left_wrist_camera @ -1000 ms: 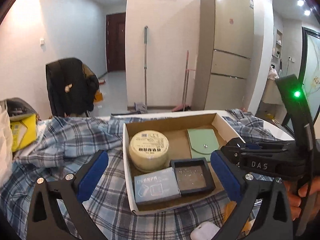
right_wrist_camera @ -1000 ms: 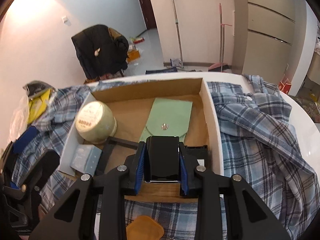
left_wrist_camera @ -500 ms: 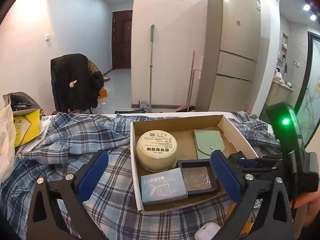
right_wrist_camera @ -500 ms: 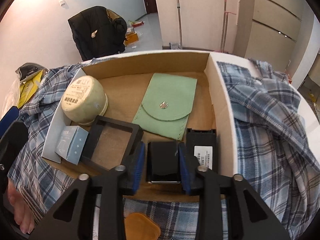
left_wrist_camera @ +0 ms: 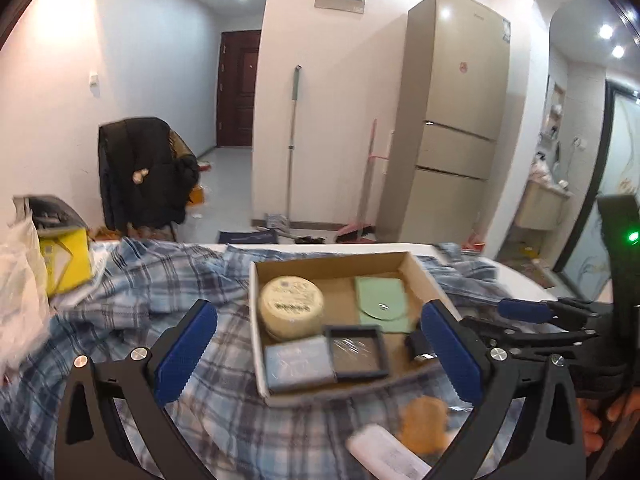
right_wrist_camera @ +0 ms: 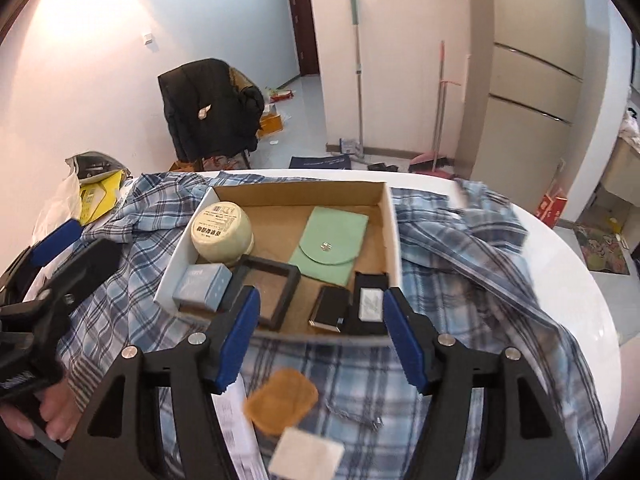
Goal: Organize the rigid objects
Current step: 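Withdraw both tools from the box, then lower the right tool to the white square pad and grasp it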
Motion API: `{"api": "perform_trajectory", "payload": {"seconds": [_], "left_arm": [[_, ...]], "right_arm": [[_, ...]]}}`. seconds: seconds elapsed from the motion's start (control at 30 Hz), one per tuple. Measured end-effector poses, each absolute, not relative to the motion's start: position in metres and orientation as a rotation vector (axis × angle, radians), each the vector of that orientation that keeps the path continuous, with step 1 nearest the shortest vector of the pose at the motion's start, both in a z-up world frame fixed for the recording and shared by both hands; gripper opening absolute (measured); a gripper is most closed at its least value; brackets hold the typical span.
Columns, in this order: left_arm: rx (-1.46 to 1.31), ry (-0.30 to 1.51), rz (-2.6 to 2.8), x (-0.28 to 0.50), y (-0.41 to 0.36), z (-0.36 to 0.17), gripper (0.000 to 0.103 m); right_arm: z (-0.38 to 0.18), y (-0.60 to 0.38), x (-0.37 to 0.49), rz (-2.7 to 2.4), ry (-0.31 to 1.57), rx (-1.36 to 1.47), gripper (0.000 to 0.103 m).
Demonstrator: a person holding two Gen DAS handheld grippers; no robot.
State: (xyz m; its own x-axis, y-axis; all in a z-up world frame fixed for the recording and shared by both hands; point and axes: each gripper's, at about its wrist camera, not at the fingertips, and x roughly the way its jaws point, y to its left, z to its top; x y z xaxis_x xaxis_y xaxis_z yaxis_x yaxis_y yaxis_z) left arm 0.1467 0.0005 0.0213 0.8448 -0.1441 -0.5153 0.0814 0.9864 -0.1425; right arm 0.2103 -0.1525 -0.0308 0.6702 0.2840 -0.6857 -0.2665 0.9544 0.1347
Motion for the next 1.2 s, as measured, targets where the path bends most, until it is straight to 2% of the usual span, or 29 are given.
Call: {"api": "perform_trajectory", "payload": {"seconds": [0.23, 0.43, 0.73, 1.1, 1.2], "left_arm": [[-0.138, 0.503, -0.167, 0.096, -0.004, 0.031, 0.103], [-0.161, 0.551, -0.209, 0.091, -0.008, 0.015, 0.103], [-0.083, 0.626, -0.17, 0.103, -0.015, -0.022, 0.103], [-0.048, 0.642, -0.133, 0.105, -0.015, -0.031, 0.103], [-0.03, 0.639, -0.132, 0.103, -0.018, -0.031, 0.103]], "right_arm": [[-0.025, -0.174, 0.17, 0.311, 0.755, 0.068, 0.069], [-0.037, -0.176, 0.157, 0.32, 0.749, 0.086, 0.076], [-0.082, -0.167, 0.16, 0.3, 0.841, 0.041, 0.076], [-0.106, -0.164, 0.167, 0.311, 0.952, 0.063, 0.076], [-0.111, -0.158, 0.167, 0.331, 0.989, 0.032, 0.064]]}}
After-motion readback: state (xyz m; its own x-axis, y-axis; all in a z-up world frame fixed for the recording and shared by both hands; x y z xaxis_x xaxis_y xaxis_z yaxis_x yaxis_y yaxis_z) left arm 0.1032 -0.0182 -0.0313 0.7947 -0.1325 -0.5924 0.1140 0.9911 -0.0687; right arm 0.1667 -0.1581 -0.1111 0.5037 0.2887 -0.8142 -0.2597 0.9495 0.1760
